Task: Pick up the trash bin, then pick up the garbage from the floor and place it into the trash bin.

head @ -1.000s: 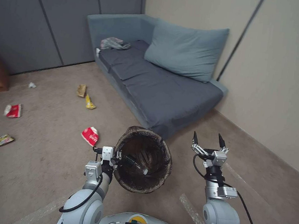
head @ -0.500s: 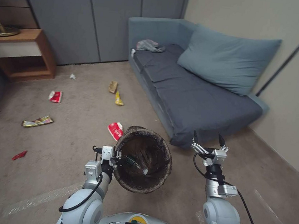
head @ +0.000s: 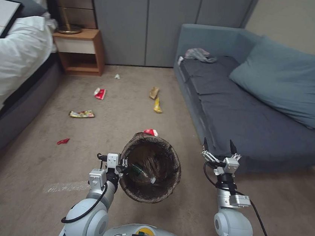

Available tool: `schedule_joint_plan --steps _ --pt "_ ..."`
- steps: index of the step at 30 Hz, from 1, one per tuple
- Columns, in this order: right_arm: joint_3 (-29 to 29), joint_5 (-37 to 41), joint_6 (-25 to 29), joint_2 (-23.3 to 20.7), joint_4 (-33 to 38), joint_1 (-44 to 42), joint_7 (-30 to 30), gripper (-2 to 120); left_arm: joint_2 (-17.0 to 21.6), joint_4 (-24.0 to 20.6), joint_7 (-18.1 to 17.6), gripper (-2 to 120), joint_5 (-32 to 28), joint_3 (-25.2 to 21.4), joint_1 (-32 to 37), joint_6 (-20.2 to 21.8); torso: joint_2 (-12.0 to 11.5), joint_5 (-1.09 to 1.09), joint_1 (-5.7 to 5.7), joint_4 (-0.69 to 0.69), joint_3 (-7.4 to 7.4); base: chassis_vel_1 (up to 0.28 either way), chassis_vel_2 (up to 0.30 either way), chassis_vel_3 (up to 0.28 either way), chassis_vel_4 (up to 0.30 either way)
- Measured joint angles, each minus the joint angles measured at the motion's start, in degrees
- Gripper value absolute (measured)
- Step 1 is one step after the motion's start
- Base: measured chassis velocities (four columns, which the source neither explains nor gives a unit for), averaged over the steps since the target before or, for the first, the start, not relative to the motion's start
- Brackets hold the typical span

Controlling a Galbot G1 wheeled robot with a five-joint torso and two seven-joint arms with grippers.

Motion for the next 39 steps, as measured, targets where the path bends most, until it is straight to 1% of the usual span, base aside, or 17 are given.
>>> schedule_joint_plan --steps 6,14,18,24,34,35,38,39 --pt "0.03 0.00 0.15 0.02 -0.01 -0.14 -0.08 100 -0.02 0.00 0.07 3 0.01 0.05 0.02 -0.12 0.00 0.00 0.00 -0.02 0.00 0.129 0.128 0.131 0.128" --pt "0.25 0.00 0.32 0.01 -0.01 -0.17 -0.10 100 0.03 0.00 0.08 3 0.03 -0.02 -0.06 -0.28 0.00 0.00 0.00 -0.01 0.00 0.127 0.117 0.124 0.129" --pt "0.25 -0.01 0.43 0.05 -0.09 -0.15 -0.14 100 0.03 0.14 0.14 3 0.02 0.00 -0.12 -1.52 0.00 0.00 0.00 0.00 0.00 0.141 0.131 0.130 0.120" --pt "0.25 0.00 0.44 0.06 -0.15 -0.15 -0.15 100 0.03 0.23 0.23 3 0.02 -0.02 -0.14 -1.82 0.00 0.00 0.00 0.01 0.00 0.095 0.103 0.100 0.114" --pt "0.25 -0.02 0.51 0.08 -0.31 -0.14 -0.16 100 0.04 0.56 0.69 3 0.05 -0.03 -0.14 -2.68 0.00 0.00 0.00 0.01 0.00 0.006 0.005 0.010 0.012" --pt "0.25 -0.02 0.53 0.09 -0.32 -0.11 -0.18 100 0.05 0.73 0.98 3 0.21 -0.03 -0.17 -3.52 0.00 0.00 0.00 0.00 0.00 0.000 0.000 0.000 0.000" --pt "0.26 -0.02 0.53 0.09 -0.34 -0.03 -0.25 100 0.02 0.88 0.92 3 0.23 -0.02 -0.39 -4.10 0.00 0.00 0.00 0.00 0.00 0.000 0.000 0.000 0.000" --pt "0.28 -0.02 0.53 0.09 -0.36 -0.04 -0.30 100 0.01 0.91 0.82 3 0.23 -0.02 -0.46 -4.28 0.00 0.00 0.00 -0.02 0.00 0.000 0.000 0.000 0.000"
